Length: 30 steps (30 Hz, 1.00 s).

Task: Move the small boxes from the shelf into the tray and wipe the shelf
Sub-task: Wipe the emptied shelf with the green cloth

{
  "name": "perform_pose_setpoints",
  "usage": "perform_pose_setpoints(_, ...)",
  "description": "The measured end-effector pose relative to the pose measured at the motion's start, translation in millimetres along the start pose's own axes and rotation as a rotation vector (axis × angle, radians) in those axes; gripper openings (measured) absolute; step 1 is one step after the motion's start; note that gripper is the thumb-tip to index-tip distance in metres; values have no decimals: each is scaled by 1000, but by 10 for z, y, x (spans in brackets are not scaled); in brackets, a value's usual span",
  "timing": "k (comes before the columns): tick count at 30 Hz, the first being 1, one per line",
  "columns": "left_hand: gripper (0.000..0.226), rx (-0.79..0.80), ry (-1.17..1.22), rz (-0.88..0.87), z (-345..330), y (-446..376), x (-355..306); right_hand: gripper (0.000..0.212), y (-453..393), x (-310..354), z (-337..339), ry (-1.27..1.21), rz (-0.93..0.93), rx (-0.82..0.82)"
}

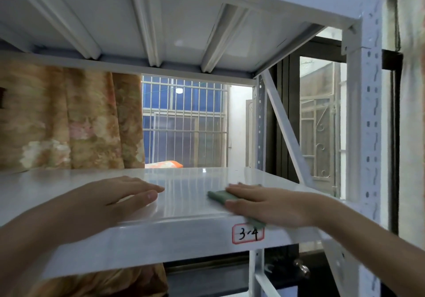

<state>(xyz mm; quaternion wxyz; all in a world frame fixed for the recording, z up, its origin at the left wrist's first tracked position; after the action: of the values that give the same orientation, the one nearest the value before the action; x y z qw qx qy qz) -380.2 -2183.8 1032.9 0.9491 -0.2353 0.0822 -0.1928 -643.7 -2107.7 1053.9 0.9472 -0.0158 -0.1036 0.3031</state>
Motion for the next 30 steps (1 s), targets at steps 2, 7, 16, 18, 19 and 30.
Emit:
perform_pose_setpoints(2, 40, 27, 55, 35, -25, -4, 66, 67, 162, -249, 43, -17, -80, -7)
perform_pose_setpoints(7, 60, 20, 91, 32, 289, 233, -264, 70, 316, -580, 98, -80, -193, -5)
perform_pose_setpoints(16, 57, -3, 63, 30, 487, 363, -454, 109, -122, -449, 24, -64, -177, 35)
perform_pose_setpoints(18, 54, -19, 45, 22, 514, 376, -453, 77, -295, -193, -15, -60, -141, 49)
perform_pose_setpoints(19, 53, -25, 27, 23, 529, 385, -450, 67, -385, -66, -31, -45, -114, 47)
perform_pose_setpoints(30, 43, -25, -193, 8, 713, 338, -365, 50, -1090, 1064, -340, -44, 282, 37)
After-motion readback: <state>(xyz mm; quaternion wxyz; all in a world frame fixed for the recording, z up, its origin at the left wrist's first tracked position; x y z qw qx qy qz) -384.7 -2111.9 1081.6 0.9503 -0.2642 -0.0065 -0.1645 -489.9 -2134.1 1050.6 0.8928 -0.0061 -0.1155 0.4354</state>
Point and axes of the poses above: each hand's wrist, its own y-axis away from the middle knuckle, its own z-axis out of the back of the hand, x = y × z, the point moved 5 cm from there along -y, towards the middle knuckle, and after that the axes turned 13 degrees about z, right-handed, at the moved point
